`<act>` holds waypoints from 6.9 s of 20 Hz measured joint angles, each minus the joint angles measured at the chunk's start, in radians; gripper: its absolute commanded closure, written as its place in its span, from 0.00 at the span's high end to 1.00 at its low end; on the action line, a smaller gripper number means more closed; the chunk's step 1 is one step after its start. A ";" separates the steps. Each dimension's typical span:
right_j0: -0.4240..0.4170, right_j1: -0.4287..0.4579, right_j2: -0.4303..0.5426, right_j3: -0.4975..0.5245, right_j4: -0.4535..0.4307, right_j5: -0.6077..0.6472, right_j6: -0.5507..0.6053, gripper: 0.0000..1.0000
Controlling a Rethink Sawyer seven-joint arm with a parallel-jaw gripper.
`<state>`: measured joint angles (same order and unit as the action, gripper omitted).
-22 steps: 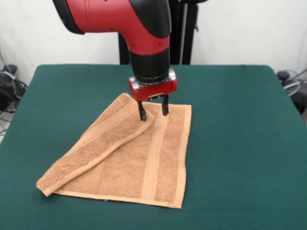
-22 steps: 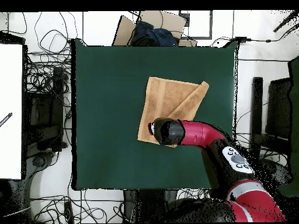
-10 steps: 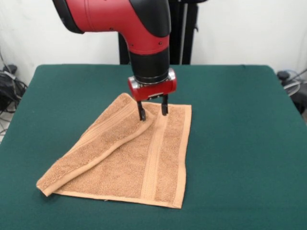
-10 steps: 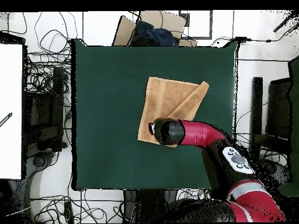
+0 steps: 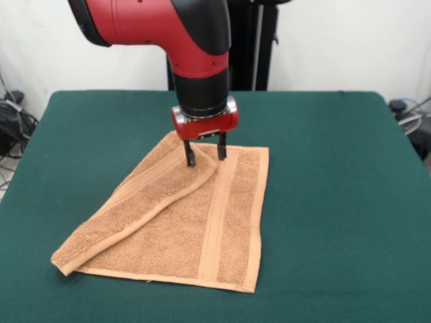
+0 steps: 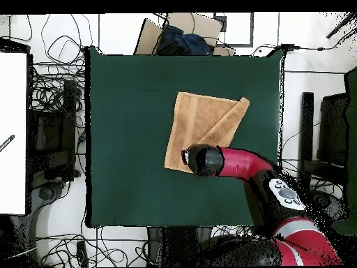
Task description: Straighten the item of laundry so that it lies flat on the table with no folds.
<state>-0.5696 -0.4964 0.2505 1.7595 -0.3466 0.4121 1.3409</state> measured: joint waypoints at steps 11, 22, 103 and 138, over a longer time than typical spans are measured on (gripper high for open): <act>-0.002 0.043 -0.021 0.000 0.000 -0.015 0.000 1.00; -0.002 0.044 -0.026 0.019 0.000 -0.071 0.000 1.00; -0.104 -0.188 -0.029 0.144 0.004 -0.021 0.000 1.00; -0.028 0.043 -0.054 0.142 0.005 -0.131 0.000 1.00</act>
<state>-0.5974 -0.4533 0.1965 1.9018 -0.3415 0.2814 1.3409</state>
